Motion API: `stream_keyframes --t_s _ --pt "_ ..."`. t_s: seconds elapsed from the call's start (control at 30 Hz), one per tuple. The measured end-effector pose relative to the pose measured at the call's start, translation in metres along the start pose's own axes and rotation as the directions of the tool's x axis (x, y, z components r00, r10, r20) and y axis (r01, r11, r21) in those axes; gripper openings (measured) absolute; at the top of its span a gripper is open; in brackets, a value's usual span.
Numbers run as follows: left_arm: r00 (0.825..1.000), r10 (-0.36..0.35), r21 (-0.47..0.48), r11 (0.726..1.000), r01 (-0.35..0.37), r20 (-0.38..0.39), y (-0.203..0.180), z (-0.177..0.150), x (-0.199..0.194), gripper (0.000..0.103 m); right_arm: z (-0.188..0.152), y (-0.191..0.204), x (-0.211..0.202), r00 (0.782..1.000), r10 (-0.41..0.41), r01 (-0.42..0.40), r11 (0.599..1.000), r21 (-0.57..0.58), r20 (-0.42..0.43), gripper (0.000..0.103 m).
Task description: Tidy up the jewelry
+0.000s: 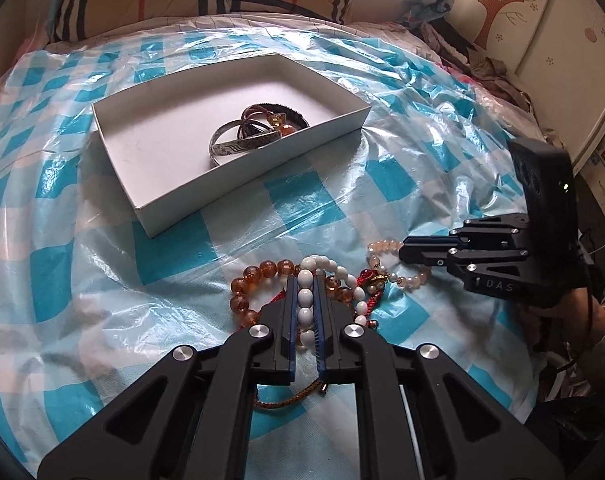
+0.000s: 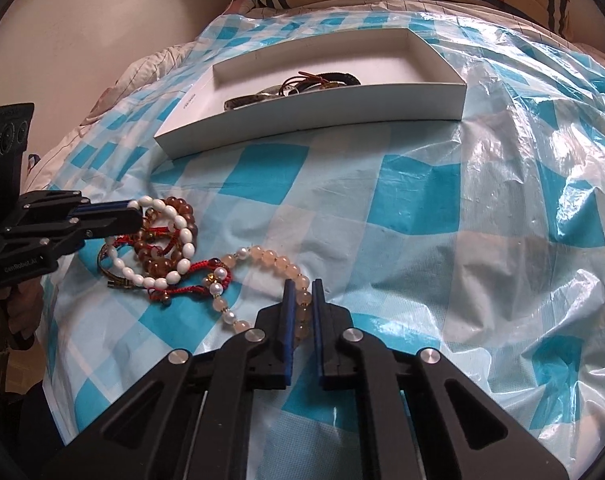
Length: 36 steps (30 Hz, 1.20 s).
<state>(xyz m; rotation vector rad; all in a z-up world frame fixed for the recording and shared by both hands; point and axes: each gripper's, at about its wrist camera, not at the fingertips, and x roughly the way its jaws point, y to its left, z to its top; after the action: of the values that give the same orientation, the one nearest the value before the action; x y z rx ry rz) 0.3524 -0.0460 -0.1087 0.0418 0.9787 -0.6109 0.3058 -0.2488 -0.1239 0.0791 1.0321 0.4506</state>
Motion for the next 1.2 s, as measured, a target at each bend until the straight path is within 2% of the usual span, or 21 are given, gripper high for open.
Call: stream_keyframes --t_s 0.13,0.23,0.33,0.5,0.8,1.2 --pt "1.000 -0.020 -0.031 0.999 0.021 0.024 0.002 0.004 -0.006 0.007 0.000 0.002 -0.001 1.000 0.010 -0.010 1.000 -0.010 0.010 0.009" --pt "0.998 -0.037 -0.041 0.998 0.039 0.048 -0.001 0.007 -0.015 0.007 -0.001 -0.005 -0.009 0.995 0.087 -0.089 0.994 0.056 0.038 0.009" --pt "0.997 -0.040 -0.041 0.998 0.043 0.069 -0.003 0.011 -0.024 0.007 0.001 -0.009 -0.024 0.983 0.156 -0.165 0.981 0.101 0.095 0.009" --pt "0.995 -0.035 -0.043 0.998 0.039 0.098 -0.003 0.018 -0.036 0.007 0.014 -0.010 -0.050 0.958 0.215 -0.240 0.963 0.120 0.189 0.009" --pt "0.993 -0.036 -0.050 0.998 0.042 0.117 -0.006 0.025 -0.040 0.007 0.034 -0.011 -0.082 0.928 0.229 -0.273 0.955 0.117 0.295 0.009" --pt "0.988 0.100 -0.035 0.995 -0.096 0.118 -0.006 0.037 -0.033 0.007 0.050 -0.012 -0.088 0.908 0.242 -0.295 0.949 0.112 0.341 0.009"
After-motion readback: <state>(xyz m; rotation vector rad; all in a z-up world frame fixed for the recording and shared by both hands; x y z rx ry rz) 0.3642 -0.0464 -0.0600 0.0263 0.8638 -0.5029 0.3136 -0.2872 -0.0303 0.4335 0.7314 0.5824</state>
